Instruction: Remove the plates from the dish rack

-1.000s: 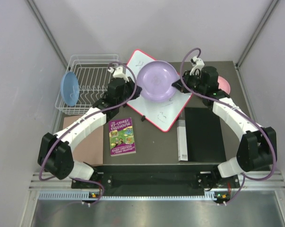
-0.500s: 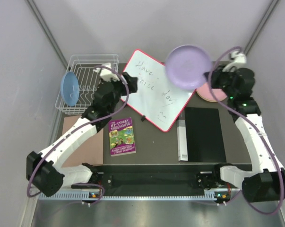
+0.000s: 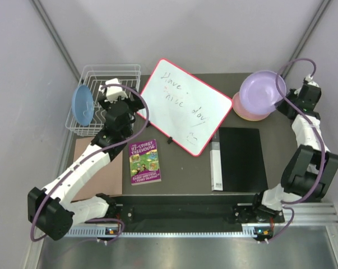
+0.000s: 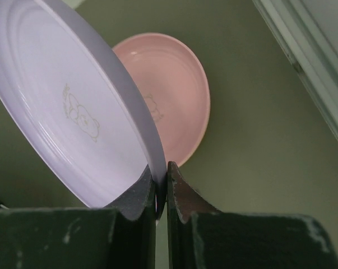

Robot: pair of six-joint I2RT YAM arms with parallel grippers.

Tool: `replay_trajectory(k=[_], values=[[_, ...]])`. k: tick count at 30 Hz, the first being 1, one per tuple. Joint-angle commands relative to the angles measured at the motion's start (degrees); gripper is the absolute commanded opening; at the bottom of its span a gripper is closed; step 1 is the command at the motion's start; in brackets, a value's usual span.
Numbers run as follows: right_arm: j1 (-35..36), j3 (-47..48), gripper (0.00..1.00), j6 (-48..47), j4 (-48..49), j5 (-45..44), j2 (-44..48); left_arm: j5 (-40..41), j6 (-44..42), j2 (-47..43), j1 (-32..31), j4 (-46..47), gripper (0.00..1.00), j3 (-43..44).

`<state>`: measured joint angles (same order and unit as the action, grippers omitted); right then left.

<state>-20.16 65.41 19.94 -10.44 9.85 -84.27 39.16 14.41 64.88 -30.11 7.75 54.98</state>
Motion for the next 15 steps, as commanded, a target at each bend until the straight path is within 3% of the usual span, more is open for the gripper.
replay_trajectory(k=[1, 8, 15], values=[[-3.0, 4.1, 0.00, 2.3, 3.3, 5.6, -4.2, 3.5, -2.6, 0.2, 0.2, 1.5, 0.91, -0.2], [-4.6, 6.0, 0.01, 4.4, 5.4, 10.9, -12.8, 3.4, -4.7, 0.5, 0.3, 1.5, 0.95, 0.2], [-4.5, 8.9, 0.09, 5.3, 5.4, 13.3, -18.6, 2.9, -5.0, 1.2, 0.4, 0.1, 0.95, 0.3]])
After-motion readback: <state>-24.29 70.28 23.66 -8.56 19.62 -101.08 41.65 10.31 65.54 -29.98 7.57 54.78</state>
